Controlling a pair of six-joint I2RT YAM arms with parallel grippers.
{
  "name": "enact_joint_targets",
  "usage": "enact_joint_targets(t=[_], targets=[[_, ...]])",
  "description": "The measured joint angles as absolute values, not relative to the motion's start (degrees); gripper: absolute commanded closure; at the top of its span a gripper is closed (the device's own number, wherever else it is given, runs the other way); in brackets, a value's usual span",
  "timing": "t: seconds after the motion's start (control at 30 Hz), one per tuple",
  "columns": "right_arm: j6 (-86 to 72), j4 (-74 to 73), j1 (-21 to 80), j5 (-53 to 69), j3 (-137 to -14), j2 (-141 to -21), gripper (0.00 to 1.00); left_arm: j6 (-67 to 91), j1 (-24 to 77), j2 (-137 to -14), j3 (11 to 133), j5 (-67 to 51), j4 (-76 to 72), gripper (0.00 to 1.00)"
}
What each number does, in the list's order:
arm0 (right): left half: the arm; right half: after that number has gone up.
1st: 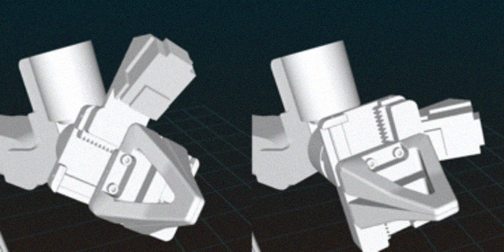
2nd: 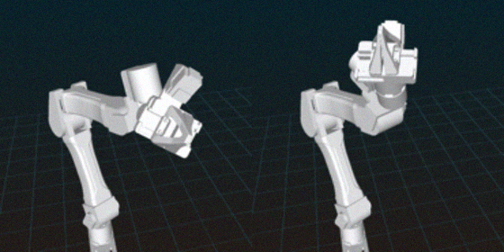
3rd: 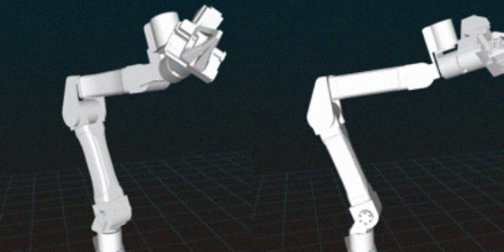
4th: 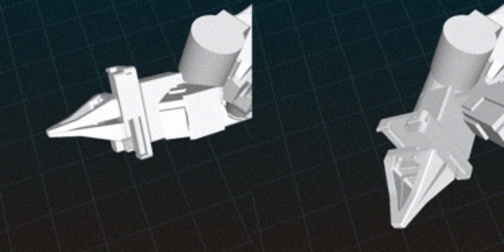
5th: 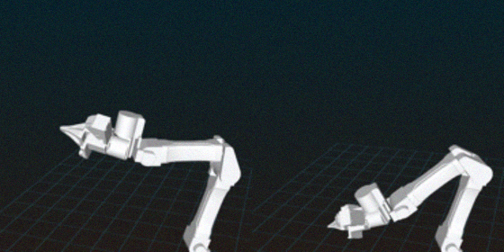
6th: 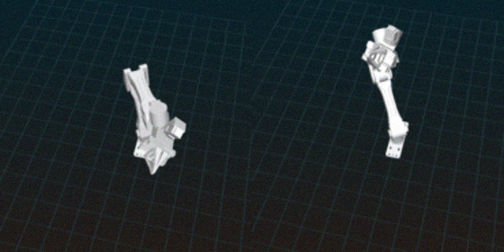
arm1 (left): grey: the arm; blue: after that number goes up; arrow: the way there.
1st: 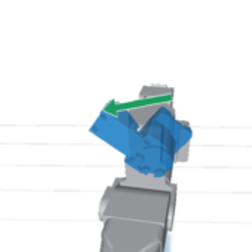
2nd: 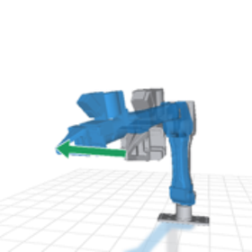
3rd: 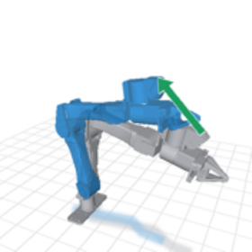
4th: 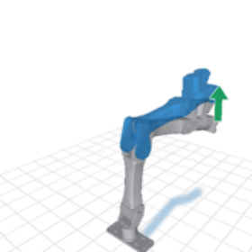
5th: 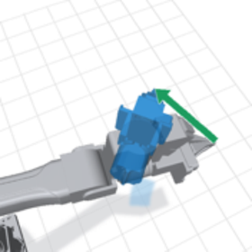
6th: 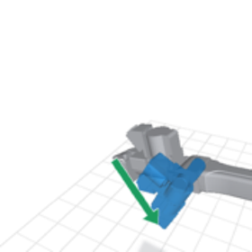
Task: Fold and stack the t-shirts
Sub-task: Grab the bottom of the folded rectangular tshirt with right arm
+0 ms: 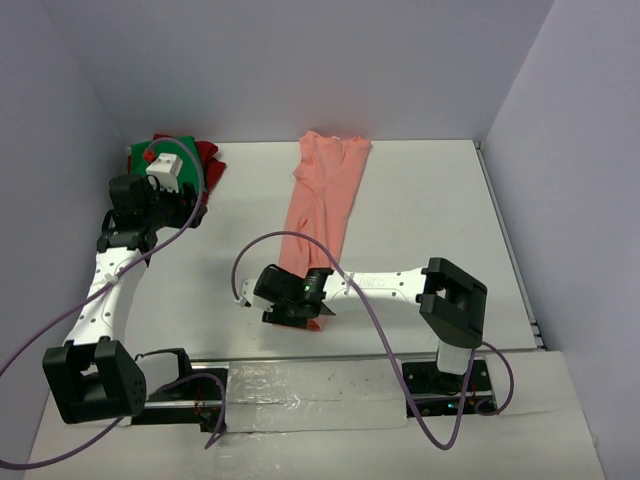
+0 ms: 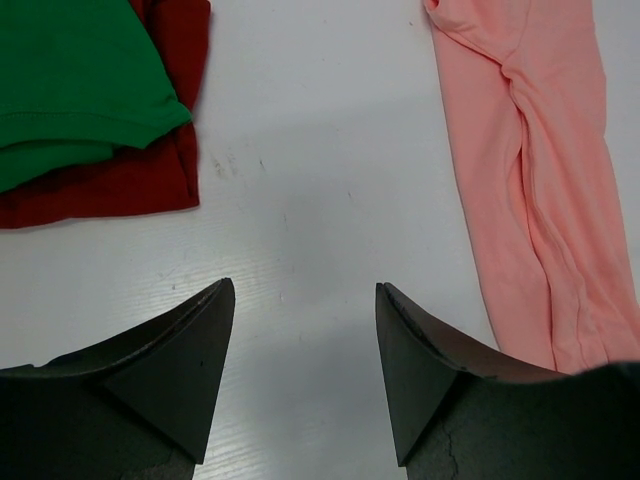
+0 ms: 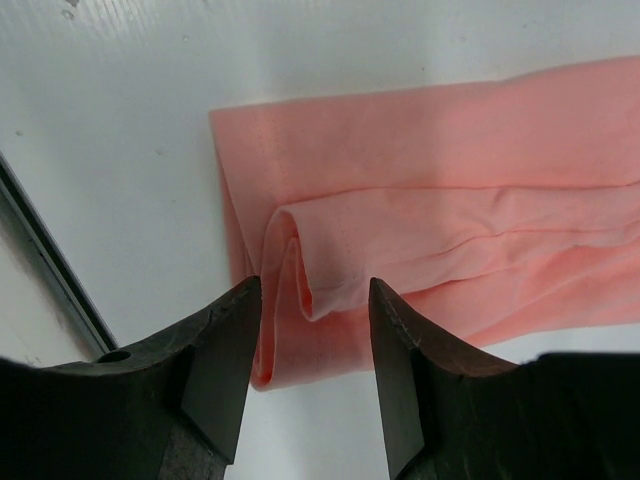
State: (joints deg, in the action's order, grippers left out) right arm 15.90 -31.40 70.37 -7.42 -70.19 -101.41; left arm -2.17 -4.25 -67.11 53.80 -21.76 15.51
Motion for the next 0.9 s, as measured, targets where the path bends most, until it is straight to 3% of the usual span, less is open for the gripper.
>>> enact_joint_targets(t=[0.2,0.33,0.43,0.6,0.67,0.7,0.9], targets=[[15.9,-32.7,70.4,-8.3,-70.2,-101.8,0.53,-2.2,-4.3,-67.1,53.8,-22.2,15.5,0.33],[16.0,-32.7,70.4,-9.3,-70.1,-101.8,0.74,-2.2,-4.3,-67.0,53.8,-22.7,15.5,0.33],[16.1,-32.6,70.4,-9.8,-70.1,-101.8,0.82,-2.2,-4.3,-66.7,53.6,-23.0,15.5,0.33],[16.1,-32.7,70.4,-9.9,-70.1,-102.4,0.78,-2.2,-4.3,-65.7,53.5,-23.1,15.5,0.33],[16.1,-32.7,70.4,-9.9,-70.1,-102.7,0.9,-2.2,-4.3,-65.3,53.5,-23.2,15.5,0.33],[16.1,-32.6,70.4,-9.9,-70.1,-102.9,1.0,-2.2,-4.3,-65.1,53.4,-23.3,15.5,0.34],[16.1,-32.1,70.4,-10.2,-70.1,-105.3,1.0,-2.2,-4.6,-64.8,53.1,-23.8,15.4,0.34]])
